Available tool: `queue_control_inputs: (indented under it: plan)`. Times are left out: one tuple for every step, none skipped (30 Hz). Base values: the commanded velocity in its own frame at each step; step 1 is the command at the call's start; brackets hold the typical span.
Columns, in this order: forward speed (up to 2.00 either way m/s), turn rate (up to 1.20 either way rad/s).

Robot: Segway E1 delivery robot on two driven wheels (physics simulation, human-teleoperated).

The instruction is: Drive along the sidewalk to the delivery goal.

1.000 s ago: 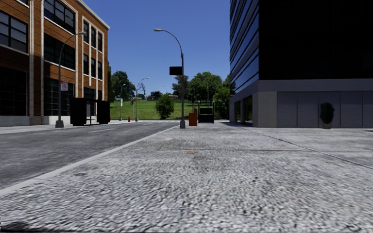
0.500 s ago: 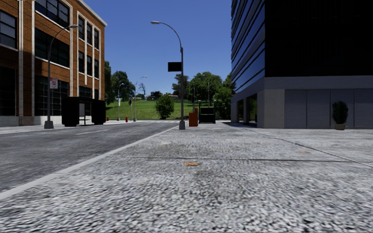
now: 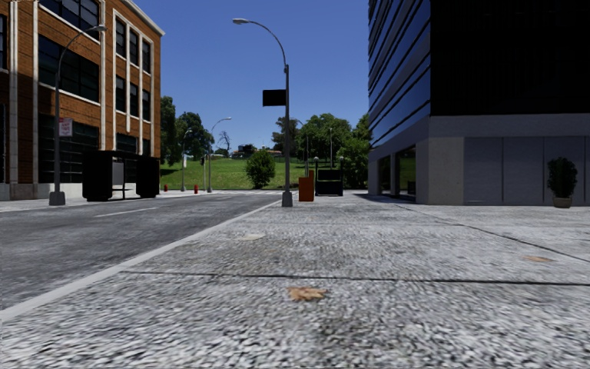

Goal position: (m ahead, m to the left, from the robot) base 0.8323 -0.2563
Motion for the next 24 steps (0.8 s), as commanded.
queue_control_inputs:
  plan:
    - [1.59,-0.09]
    - [1.59,-0.09]
    - [1.48,-0.07]
    - [1.38,-0.01]
    - [1.3,0.0]
    - [1.3,0.0]
    - [1.24,0.0]
    - [1.17,0.0]
    - [1.11,0.0]
    - [1.04,0.0]
    - [0.97,0.0]
    - [0.97,0.0]
    - [0.92,0.0]
    - [0.85,0.0]
    - [0.82,0.0]
    - [0.75,0.0]
    - [0.75,0.0]
    - [0.61,0.0]
    - [0.42,0.0]
    - [0.18,0.0]
    - [0.0,0.0]
    - [0.0,0.0]
    - [0.0,0.0]
    - [0.0,0.0]
